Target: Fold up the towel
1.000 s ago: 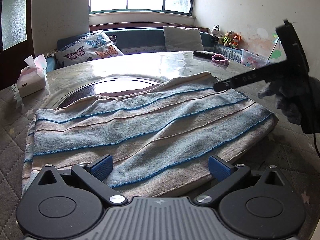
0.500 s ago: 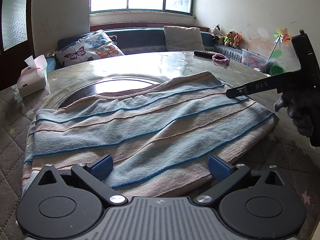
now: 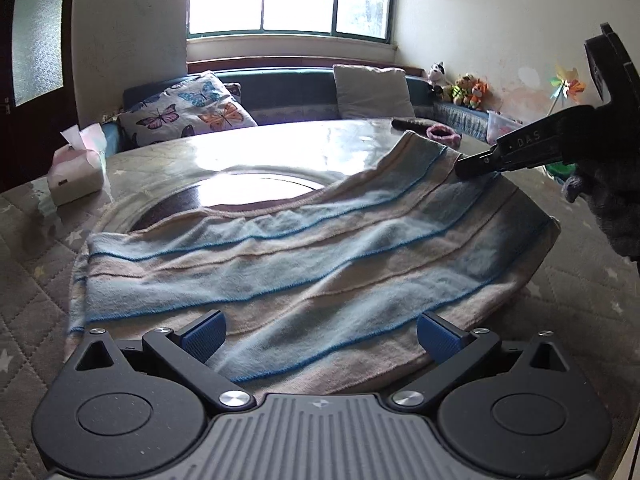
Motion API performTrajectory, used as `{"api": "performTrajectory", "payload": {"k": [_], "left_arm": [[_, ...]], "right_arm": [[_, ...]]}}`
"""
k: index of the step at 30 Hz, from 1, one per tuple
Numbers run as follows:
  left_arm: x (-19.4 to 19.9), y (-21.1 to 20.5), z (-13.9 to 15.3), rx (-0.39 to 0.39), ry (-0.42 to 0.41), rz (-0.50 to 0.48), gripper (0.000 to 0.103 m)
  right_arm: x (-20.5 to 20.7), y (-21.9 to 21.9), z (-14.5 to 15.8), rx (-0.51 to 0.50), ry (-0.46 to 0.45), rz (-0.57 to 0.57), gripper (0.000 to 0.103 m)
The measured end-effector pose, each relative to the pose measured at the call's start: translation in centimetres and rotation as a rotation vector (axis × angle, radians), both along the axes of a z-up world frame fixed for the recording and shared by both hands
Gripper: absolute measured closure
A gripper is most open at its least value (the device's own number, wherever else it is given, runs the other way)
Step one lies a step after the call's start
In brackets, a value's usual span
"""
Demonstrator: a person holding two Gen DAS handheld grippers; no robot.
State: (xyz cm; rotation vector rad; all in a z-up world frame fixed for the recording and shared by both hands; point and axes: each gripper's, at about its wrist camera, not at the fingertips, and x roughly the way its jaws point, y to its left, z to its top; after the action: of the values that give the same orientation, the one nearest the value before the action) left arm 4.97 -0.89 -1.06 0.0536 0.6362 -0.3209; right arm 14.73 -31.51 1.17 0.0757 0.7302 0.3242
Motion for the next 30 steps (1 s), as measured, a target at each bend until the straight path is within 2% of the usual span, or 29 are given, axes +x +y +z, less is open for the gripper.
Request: {"api": "performTrajectory", "payload": {"k": [8, 14, 19, 24, 30], "left_arm": [[0.0, 4.1, 1.5, -0.039, -0.042, 0.092, 0.000], [-1.2, 8.2, 1.2, -0.072, -0.041, 0.172, 0.000], [-2.9, 11.1, 1.1, -0.094, -0.044, 0.229, 0.000], [-4.7, 14.0, 1.2, -0.116, -0.055, 0.295, 0.000], [-6.4, 17.1, 0.9, -0.143, -0.050, 0.381, 0.000]], "right_arm": [[0.4, 5.1, 4.3, 0.058, 0.016, 0.080, 0.094], [0.8, 11.4, 5.7, 0.052, 0.019, 0.137, 0.094], [1.0, 17.0, 5.7, 0.017, 0.021, 0.185, 0.094], [1.1, 22.7, 4.2, -0.021, 0.031, 0.195, 0.094], [1.2, 26.8, 2.1, -0.046, 0.075, 0.189, 0.094]]}}
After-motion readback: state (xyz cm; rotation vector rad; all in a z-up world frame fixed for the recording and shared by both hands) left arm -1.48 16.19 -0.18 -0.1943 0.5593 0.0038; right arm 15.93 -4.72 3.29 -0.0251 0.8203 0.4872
